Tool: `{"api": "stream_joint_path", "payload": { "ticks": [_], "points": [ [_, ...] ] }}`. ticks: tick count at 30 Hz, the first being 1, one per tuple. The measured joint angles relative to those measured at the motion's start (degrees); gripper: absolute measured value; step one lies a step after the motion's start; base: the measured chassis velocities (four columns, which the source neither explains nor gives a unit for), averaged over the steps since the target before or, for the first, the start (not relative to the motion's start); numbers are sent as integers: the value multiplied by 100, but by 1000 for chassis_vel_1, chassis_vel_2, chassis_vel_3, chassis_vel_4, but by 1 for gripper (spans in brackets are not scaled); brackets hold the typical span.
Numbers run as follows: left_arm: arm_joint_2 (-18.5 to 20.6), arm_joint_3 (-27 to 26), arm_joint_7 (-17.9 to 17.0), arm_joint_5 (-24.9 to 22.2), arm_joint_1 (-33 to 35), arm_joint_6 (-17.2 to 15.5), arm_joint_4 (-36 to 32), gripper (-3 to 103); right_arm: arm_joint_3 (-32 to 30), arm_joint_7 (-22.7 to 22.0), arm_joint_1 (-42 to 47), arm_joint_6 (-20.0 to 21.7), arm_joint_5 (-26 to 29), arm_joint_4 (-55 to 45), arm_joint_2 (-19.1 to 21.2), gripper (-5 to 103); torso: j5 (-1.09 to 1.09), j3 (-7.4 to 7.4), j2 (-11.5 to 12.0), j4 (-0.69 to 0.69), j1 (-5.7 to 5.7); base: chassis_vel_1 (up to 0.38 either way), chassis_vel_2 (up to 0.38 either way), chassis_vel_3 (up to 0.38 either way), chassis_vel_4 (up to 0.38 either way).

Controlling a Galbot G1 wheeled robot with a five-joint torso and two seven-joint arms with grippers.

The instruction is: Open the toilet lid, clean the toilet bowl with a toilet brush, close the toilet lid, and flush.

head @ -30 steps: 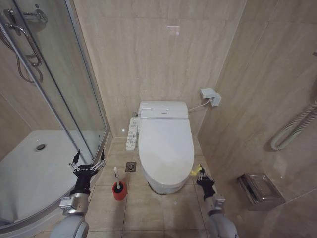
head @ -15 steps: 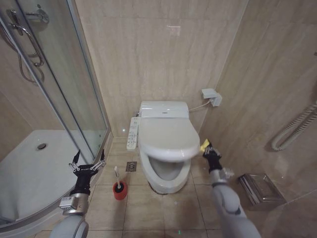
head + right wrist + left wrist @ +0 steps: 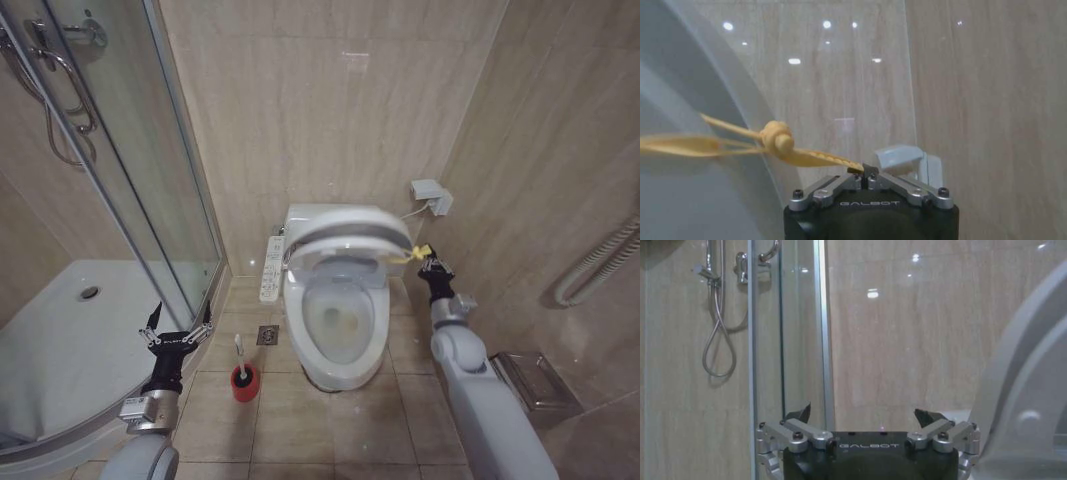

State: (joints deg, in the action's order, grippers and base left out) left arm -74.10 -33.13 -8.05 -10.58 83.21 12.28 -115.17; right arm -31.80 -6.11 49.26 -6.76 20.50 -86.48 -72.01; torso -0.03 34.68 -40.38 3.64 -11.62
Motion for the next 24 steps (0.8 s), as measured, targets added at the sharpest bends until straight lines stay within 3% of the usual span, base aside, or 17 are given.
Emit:
{"api": "stream_joint_path", "payload": {
  "ticks": [10, 24],
  "points": [
    [0, 0, 0, 0, 0, 0, 0, 100, 251, 5, -1154, 198, 21, 777, 189, 1, 2, 2, 1, 2, -2, 0, 0, 0, 0],
    [0, 0, 0, 0, 0, 0, 0, 100, 520, 149, -2103, 224, -169, 1722, 90, 1, 4, 2, 1, 5, -3, 0, 0, 0, 0]
  ]
}}
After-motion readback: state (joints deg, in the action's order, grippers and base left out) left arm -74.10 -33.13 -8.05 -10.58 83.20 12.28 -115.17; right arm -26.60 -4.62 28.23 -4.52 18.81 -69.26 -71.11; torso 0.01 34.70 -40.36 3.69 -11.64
